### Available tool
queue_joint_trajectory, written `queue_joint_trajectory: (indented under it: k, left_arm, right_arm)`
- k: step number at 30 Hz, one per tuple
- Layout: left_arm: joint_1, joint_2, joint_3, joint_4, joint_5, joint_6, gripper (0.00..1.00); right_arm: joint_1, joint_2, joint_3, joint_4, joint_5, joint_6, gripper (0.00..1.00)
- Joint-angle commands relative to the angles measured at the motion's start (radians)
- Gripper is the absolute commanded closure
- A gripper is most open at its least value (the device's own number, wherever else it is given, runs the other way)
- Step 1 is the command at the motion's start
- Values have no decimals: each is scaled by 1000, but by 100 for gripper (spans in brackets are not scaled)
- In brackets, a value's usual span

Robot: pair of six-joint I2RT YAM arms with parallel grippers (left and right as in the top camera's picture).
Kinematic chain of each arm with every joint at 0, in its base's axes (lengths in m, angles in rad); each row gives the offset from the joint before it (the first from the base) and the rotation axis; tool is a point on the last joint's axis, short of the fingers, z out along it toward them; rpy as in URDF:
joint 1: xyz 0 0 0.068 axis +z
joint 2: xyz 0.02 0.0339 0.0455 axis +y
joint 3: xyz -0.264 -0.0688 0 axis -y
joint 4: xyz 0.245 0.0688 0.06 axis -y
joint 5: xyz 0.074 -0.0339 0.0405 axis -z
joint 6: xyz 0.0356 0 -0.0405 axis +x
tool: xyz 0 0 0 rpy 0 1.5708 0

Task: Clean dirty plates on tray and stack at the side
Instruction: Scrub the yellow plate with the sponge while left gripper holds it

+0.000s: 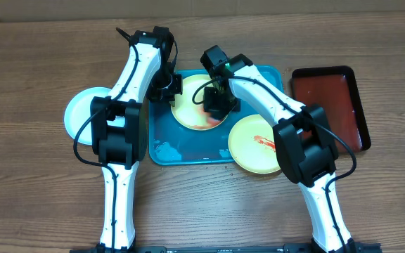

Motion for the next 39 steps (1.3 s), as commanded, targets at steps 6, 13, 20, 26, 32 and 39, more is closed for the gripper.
queue_joint_trajectory:
  k: [6,13,20,26,32,39]
  left_arm:
    - [-6,16,-3,30,-29,-10,96]
    - [-6,16,-3,36,-29,-6,96]
    - [-6,16,-3,47,-29,-6,96]
    - [-6,16,-3,50,-29,-6,96]
    - [-6,16,-3,50,-29,-6,96]
    - [-6,16,-3,50,-29,-7,96]
  right_arm:
    - [-5,40,3,110,396,-60,96]
    - [-5,63,-4,282,57,-60,96]
    - [22,113,-3,313,-327,-54,96]
    - [21,109,1,190,-381,-56,96]
    - [-32,82,1,45,-161,-56,96]
    - [-38,28,26,-29,277,-56,96]
